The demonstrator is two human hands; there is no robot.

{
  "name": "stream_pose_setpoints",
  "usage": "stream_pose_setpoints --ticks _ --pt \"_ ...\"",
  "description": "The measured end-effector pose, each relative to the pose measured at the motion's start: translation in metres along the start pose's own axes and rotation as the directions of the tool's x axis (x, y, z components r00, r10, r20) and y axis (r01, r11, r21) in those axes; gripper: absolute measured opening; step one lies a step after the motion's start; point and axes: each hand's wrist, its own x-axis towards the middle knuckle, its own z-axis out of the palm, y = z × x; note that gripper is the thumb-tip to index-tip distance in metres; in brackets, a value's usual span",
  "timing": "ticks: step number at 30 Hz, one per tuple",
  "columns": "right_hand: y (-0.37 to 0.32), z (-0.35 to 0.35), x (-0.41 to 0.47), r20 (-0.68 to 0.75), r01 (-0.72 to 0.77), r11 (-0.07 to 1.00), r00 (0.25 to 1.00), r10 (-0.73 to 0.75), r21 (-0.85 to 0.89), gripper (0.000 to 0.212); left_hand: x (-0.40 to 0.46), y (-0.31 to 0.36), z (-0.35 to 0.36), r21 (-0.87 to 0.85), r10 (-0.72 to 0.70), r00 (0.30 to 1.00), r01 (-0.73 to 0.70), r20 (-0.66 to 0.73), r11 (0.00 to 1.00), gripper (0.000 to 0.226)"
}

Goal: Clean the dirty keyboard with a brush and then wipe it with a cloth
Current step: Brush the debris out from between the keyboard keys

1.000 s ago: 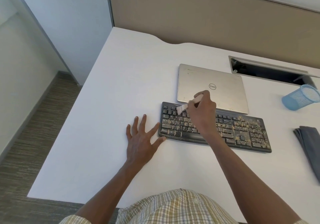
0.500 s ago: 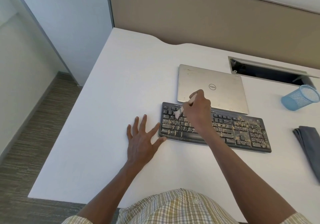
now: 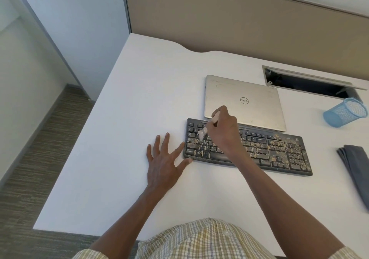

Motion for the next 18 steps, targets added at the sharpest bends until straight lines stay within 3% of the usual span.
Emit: stream_pose_setpoints --ticks 4,9,13,18 --pt "-0.0034 -0.0009 0.0049 -0.063 0.011 0.999 0.998 -0.009 0.042 0.015 0.0000 -0.0003 0.0002 0.011 0.009 1.000 -0.009 -0.005 1.000 0.063" --pt "0.0011 -0.0012 0.0020 0.008 0.025 0.999 1.000 -0.025 -0.024 0.015 0.0000 0.0002 0.0003 -0.001 0.002 1.000 -0.002 -0.011 1.000 0.064" --pt "-0.0008 -0.0006 0.0074 -0.063 0.034 0.999 0.998 -0.032 0.031 0.014 -0.0003 -0.0005 0.0004 0.002 0.009 1.000 -0.009 -0.009 1.000 0.063" --pt "0.0032 0.0002 0.0051 0.005 0.001 0.998 1.000 -0.002 0.064 0.015 0.0001 0.0003 0.0001 0.004 0.001 1.000 -0.001 -0.009 1.000 0.064"
